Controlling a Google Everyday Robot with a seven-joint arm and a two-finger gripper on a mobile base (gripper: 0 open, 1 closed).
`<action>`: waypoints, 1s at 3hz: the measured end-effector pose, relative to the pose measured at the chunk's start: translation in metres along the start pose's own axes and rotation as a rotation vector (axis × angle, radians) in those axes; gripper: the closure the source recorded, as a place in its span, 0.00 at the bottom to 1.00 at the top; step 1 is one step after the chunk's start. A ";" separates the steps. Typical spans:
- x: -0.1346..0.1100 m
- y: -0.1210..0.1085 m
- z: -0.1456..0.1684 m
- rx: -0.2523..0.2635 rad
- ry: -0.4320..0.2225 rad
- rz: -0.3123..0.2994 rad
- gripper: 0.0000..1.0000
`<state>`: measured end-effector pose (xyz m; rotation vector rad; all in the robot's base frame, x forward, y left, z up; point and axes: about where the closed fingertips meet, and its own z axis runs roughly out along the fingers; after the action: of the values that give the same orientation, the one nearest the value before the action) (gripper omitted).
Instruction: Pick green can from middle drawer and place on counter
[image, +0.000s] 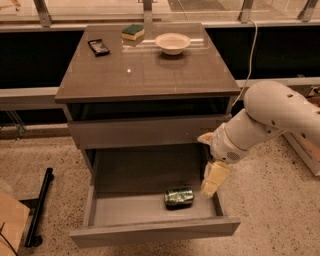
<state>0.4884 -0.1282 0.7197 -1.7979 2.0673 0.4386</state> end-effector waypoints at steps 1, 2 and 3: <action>0.002 0.001 0.006 -0.003 0.013 0.021 0.00; 0.010 0.002 0.034 -0.019 -0.018 0.063 0.00; 0.022 -0.003 0.071 -0.034 -0.066 0.085 0.00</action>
Offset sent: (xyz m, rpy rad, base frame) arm 0.0021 0.0134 -0.0730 0.0768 0.0735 -0.0939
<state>0.4939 -0.1152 0.6467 -1.6954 2.1085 0.5525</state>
